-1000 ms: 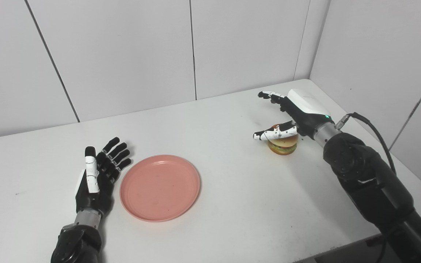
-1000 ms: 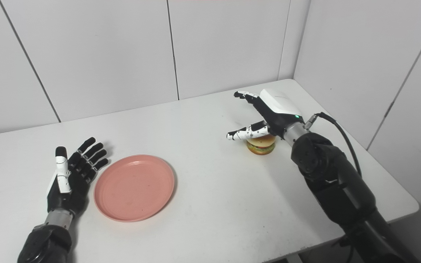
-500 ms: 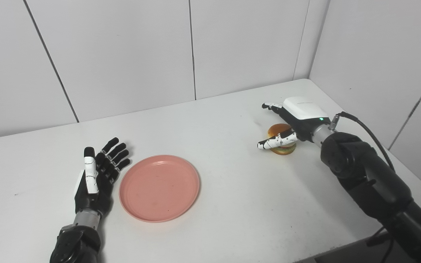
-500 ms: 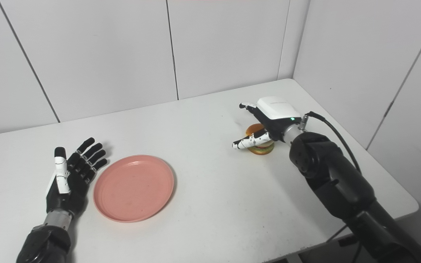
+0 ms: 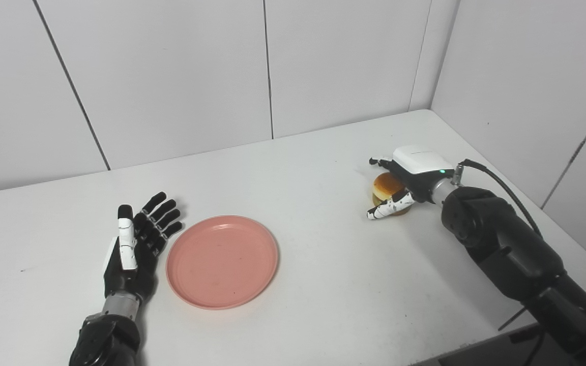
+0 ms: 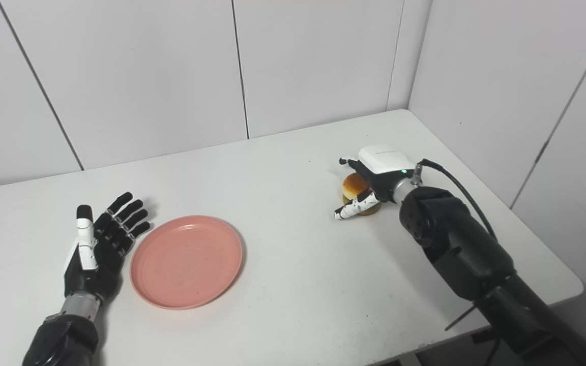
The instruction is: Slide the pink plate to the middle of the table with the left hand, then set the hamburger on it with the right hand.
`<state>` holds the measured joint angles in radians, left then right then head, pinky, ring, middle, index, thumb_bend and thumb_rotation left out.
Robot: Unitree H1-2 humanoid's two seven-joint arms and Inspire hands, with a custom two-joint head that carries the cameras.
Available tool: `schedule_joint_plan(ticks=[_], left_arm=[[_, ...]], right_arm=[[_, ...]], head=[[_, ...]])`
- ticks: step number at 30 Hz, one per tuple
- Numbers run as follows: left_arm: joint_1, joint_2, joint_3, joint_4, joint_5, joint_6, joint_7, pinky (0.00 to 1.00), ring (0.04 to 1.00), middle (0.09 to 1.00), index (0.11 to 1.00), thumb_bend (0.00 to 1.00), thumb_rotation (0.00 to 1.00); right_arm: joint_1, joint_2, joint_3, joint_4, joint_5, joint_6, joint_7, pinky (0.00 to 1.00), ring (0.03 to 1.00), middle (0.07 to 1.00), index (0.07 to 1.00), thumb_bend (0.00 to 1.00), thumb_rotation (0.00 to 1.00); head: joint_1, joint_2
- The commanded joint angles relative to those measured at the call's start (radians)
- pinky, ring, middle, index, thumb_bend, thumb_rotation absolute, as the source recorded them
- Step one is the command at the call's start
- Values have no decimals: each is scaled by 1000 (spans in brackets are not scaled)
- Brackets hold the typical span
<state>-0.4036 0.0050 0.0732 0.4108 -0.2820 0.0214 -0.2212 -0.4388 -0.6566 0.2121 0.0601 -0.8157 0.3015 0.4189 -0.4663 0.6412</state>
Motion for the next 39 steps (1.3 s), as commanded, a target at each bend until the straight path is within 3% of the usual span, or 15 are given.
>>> schedule_joint_plan(ticks=[1,6,10,11,13,16,19,21,22,25,27,28,31,35,39], left_arm=[[1,3,-8,-11,5,14,-5,813,833,818,795,843,998],[2,0,-6,-15,1,23,1,819,833,818,795,842,994],[2,-1,-4,-31,-3,44,5,808,828,812,789,848,985],[2,-1,-4,-34,-3,46,4,805,830,815,792,845,987],[3,0,-4,-36,-3,44,0,806,831,817,794,838,992],[2,-2,-1,-41,-3,51,6,801,827,813,790,838,985],[2,-2,-2,-47,1,60,10,799,824,811,789,844,983],[2,-1,-3,-46,3,57,9,800,826,812,790,844,983],[2,-1,-4,-45,4,55,8,804,829,815,794,843,984],[3,-4,-3,-49,2,60,11,801,829,815,795,843,984],[3,-5,-3,-52,0,65,12,802,826,811,789,843,979],[3,-5,-3,-52,0,66,12,802,825,810,790,844,979],[2,-6,-3,-50,3,65,14,796,821,807,788,851,974],[5,-6,-13,-51,15,48,7,804,829,817,797,844,989],[17,-16,-23,-80,22,65,18,808,834,821,801,835,999]], right_arm=[[-49,-26,-5,-7,-14,5,-5,652,811,871,868,827,453],[-61,-33,7,-6,-38,10,5,644,798,856,853,775,337],[-68,-35,2,-3,-33,7,10,416,571,751,832,742,72],[-69,-36,2,0,-32,6,10,323,445,688,823,749,23],[-70,-37,-2,3,-24,9,16,267,368,631,817,750,4],[-69,-41,-3,3,-25,-1,12,219,305,510,778,601,0],[-62,-37,-10,0,-32,-17,-27,157,237,474,713,559,0],[-58,-33,-19,-1,-18,-26,-47,165,260,472,686,551,0],[-56,-31,-25,-2,-8,-30,-57,256,353,479,648,544,0],[-50,-21,-33,2,-16,-30,-111,319,382,479,622,546,0],[-48,-18,-33,2,-25,-24,-136,357,400,481,525,529,0],[-47,-17,-33,4,-27,-24,-147,288,358,478,504,526,0],[-43,-12,-37,8,-22,-31,-187,222,301,474,489,526,0],[-29,1,-54,-7,2,-47,-241,255,299,473,485,527,0],[-8,32,-91,-1,64,-135,-353,224,272,394,499,518,0]], head=[[0,0],[-1,1],[2,8],[2,8],[2,10],[1,13],[4,13],[4,13],[4,13],[6,15],[7,15],[7,15],[13,16],[39,20],[84,30]])
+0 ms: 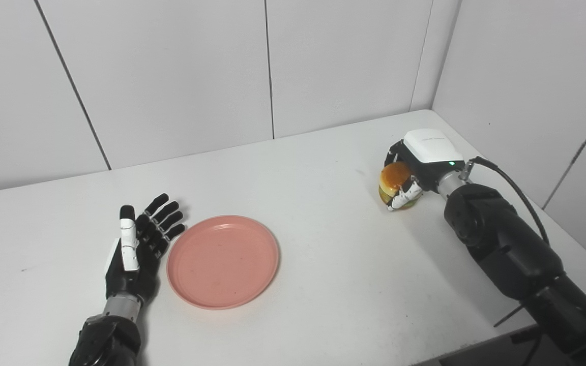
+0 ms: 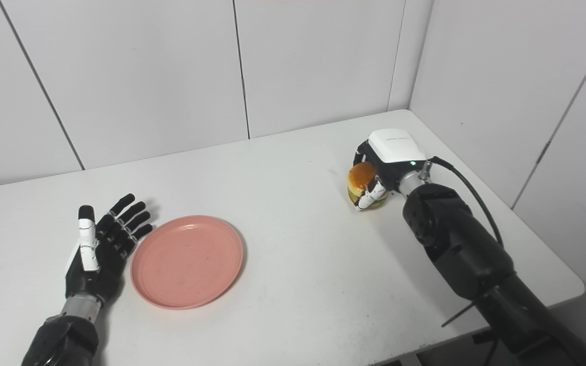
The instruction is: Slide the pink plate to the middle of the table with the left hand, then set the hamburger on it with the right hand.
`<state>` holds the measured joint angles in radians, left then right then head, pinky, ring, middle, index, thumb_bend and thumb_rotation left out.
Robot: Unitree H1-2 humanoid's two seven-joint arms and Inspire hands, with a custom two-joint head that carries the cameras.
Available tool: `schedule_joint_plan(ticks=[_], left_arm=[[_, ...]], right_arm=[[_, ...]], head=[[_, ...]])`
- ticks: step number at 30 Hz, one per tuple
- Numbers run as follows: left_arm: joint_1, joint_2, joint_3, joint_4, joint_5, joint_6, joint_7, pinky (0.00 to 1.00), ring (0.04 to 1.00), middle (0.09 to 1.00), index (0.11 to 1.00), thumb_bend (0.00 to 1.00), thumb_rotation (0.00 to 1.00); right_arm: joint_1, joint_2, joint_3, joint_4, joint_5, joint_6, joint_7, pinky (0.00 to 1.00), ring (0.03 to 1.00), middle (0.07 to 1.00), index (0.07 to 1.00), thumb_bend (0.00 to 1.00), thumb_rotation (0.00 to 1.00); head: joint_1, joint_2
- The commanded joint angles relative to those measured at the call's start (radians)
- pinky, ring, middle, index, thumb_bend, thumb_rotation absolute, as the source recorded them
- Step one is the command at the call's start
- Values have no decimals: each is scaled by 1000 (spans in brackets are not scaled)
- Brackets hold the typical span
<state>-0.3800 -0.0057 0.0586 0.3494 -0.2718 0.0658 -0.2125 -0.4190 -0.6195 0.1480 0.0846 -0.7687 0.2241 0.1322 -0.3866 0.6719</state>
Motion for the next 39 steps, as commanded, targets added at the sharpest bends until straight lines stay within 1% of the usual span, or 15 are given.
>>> schedule_joint_plan(ticks=[1,3,6,11,13,14,15,17,18,19,22,25,29,32,39], left_arm=[[-3,-9,-11,-27,14,28,16,808,834,821,801,835,999],[2,-16,-14,-39,20,39,27,800,834,819,797,840,991],[8,-27,-19,-50,30,49,39,798,841,824,799,845,980],[14,-37,-36,-50,47,34,51,807,853,835,816,829,996],[15,-47,-37,-48,49,30,56,816,859,841,823,828,994],[16,-52,-38,-46,52,26,59,810,856,839,821,824,985],[16,-56,-39,-43,54,23,62,801,855,839,822,815,985],[16,-67,-40,-38,61,22,75,789,851,836,817,817,980],[14,-74,-38,-32,64,21,83,785,843,828,807,825,966],[13,-79,-39,-29,70,20,89,784,841,827,806,826,963],[10,-89,-45,-16,87,12,103,795,839,820,797,830,972],[6,-95,-50,-1,99,-3,108,786,839,817,794,836,987],[0,-107,-49,24,109,-27,113,787,830,812,791,840,989],[-4,-111,-53,42,118,-52,113,793,829,813,791,846,999],[-4,-122,-57,42,122,-49,120,838,848,828,801,834,1000]], right_arm=[[-23,6,-38,-25,39,-83,-89,222,270,393,499,517,0],[-19,28,-59,-31,86,-106,-104,192,250,454,484,523,0],[-17,65,-84,-46,155,-125,-109,146,212,468,480,523,0],[-20,108,-88,-75,203,-147,-102,117,177,469,480,524,0],[-22,120,-85,-84,225,-155,-91,146,218,408,495,517,0],[-24,125,-81,-87,241,-170,-86,153,226,394,498,515,0],[-27,130,-75,-90,250,-180,-82,163,237,440,488,520,0],[-33,137,-61,-97,264,-193,-69,195,288,424,496,520,0],[-36,139,-54,-99,267,-201,-64,293,408,480,474,521,0],[-41,143,-46,-100,276,-219,-60,307,422,485,471,521,0],[-58,161,-24,-102,295,-271,-57,225,297,409,502,518,0],[-79,186,-2,-108,301,-296,-42,223,304,418,509,517,0],[-101,216,32,-148,274,-279,-15,221,303,421,511,517,0],[-112,237,55,-175,259,-263,9,243,357,470,521,509,0],[-149,286,108,-119,249,-311,23,261,366,469,528,509,0]], head=[[19,2],[44,4],[98,6],[169,1],[210,-2],[234,-2],[234,-2],[270,-4],[300,-7],[315,-8],[356,-14],[400,-20],[430,-24],[441,-25],[462,-21]])
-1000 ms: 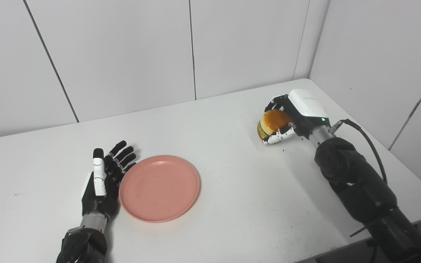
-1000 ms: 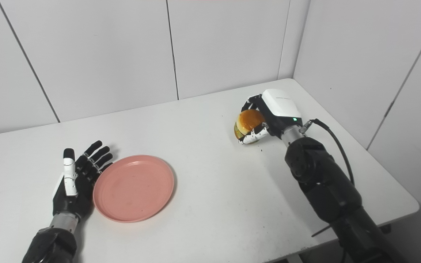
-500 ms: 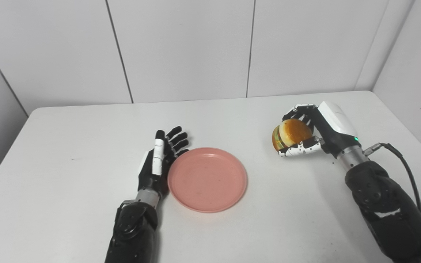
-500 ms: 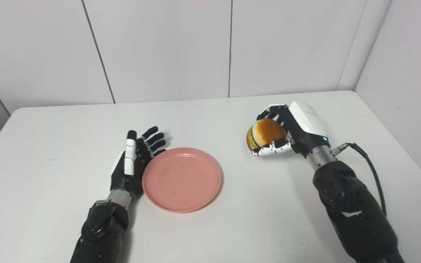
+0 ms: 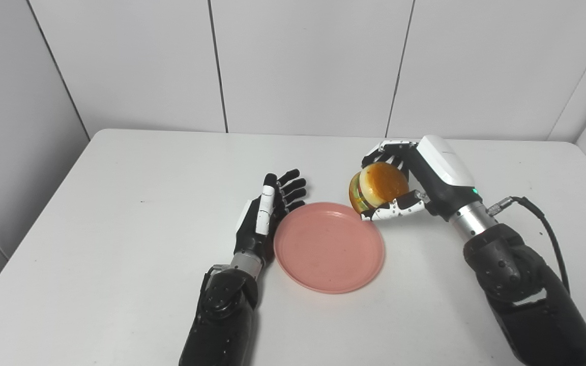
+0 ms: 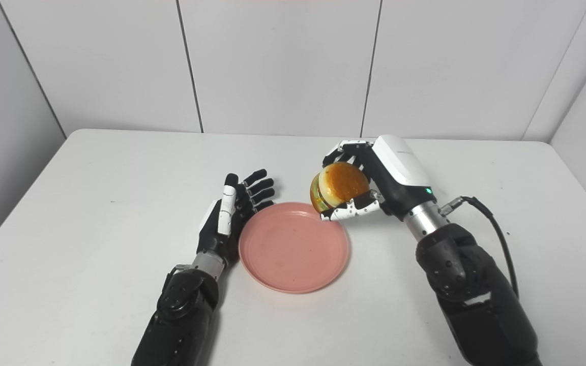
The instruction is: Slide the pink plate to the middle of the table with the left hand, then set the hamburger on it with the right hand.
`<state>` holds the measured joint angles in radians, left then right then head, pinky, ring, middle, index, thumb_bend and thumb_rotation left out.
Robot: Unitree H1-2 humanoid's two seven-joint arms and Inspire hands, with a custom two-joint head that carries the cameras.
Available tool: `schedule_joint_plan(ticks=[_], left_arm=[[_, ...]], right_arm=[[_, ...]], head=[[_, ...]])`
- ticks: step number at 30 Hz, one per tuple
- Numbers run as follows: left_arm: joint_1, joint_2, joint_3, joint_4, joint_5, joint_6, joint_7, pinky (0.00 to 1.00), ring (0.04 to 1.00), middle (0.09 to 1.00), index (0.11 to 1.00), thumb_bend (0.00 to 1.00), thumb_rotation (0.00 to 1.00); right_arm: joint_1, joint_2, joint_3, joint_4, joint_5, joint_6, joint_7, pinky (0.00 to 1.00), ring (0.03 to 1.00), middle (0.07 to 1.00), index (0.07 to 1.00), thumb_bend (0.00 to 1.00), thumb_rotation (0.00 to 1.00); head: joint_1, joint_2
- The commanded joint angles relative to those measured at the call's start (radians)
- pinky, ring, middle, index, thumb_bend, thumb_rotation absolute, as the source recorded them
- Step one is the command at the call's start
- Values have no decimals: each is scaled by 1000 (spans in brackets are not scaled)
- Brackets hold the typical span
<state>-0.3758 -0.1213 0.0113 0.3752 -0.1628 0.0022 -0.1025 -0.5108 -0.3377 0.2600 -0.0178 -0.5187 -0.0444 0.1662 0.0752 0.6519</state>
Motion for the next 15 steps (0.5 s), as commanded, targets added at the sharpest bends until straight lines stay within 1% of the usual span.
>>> schedule_joint_plan(ticks=[1,5,9,11,15], left_arm=[[-9,-8,-10,16,16,15,14,835,846,825,799,833,1000],[-10,-12,-9,16,23,15,19,822,844,822,799,831,1000],[-12,-13,-7,26,19,-5,16,838,853,830,801,832,1000],[-13,-13,-7,30,22,-19,18,835,858,837,809,822,1000],[-12,-14,-7,33,15,-41,10,843,877,857,826,800,1000]], right_arm=[[-61,11,3,-13,-5,-42,-5,265,370,467,527,510,0],[-82,36,31,3,-22,-40,16,266,372,461,529,510,0],[-100,49,58,19,-37,-34,43,256,368,453,528,510,0],[-107,57,77,28,-55,-34,55,235,357,451,531,508,0],[-110,64,102,53,-82,-49,52,222,352,448,532,508,0]], head=[[4,-1],[3,0],[1,1],[-1,0],[-9,1]])
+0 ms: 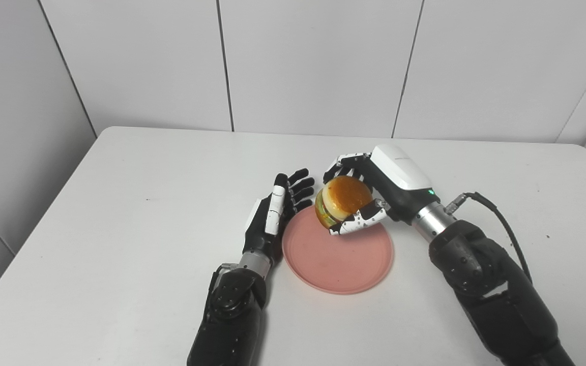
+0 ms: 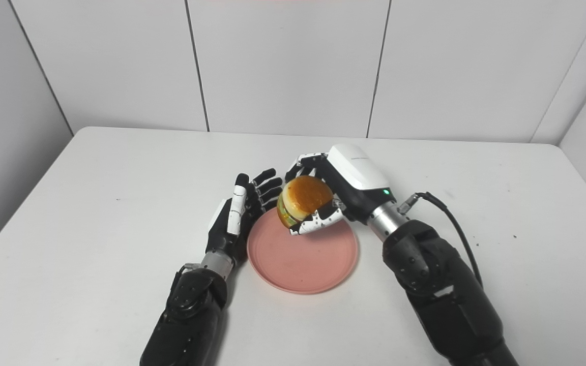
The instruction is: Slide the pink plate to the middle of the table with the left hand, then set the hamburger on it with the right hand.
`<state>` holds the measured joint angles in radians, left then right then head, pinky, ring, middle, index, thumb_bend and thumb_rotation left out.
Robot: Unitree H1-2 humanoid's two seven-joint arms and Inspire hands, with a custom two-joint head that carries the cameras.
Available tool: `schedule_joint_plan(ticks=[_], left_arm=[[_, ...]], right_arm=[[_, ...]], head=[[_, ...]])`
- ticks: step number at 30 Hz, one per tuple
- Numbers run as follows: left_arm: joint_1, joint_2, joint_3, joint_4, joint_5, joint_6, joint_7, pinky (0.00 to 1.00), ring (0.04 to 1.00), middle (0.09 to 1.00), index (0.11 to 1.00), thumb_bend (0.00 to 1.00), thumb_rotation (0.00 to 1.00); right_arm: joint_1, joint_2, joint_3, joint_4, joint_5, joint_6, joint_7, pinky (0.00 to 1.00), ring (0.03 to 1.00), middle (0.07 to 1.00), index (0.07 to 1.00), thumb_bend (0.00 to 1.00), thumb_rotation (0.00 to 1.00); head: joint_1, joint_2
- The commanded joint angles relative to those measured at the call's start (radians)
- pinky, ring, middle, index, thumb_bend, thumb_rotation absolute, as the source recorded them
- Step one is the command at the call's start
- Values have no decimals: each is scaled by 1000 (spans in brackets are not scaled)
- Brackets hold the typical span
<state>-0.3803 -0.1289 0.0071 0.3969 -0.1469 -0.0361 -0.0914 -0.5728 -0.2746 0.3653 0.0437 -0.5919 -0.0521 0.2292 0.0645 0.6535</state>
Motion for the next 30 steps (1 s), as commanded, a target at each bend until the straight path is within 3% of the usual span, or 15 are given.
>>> schedule_joint_plan(ticks=[1,6,9,15,30], left_arm=[[-7,-8,0,9,-9,-4,-4,851,883,864,830,794,1000],[-8,-9,6,5,-13,-2,1,852,885,872,846,787,1000],[-10,-8,12,4,-14,5,8,856,892,882,862,800,996],[-8,-8,21,-13,-22,25,11,850,887,877,853,815,987],[-1,2,20,-40,2,59,45,917,891,857,825,845,1000]], right_arm=[[-49,2,6,-1,-21,-41,-10,231,361,445,529,509,0],[-50,10,36,32,-34,-53,1,212,357,433,524,509,0],[-50,18,50,36,-23,-13,54,185,359,434,519,508,0],[-68,17,71,66,-42,-11,114,190,361,437,521,510,0],[-71,11,84,72,-99,9,177,180,387,449,507,515,0]], head=[[1,0],[0,2],[-5,3],[-15,6],[-32,22]])
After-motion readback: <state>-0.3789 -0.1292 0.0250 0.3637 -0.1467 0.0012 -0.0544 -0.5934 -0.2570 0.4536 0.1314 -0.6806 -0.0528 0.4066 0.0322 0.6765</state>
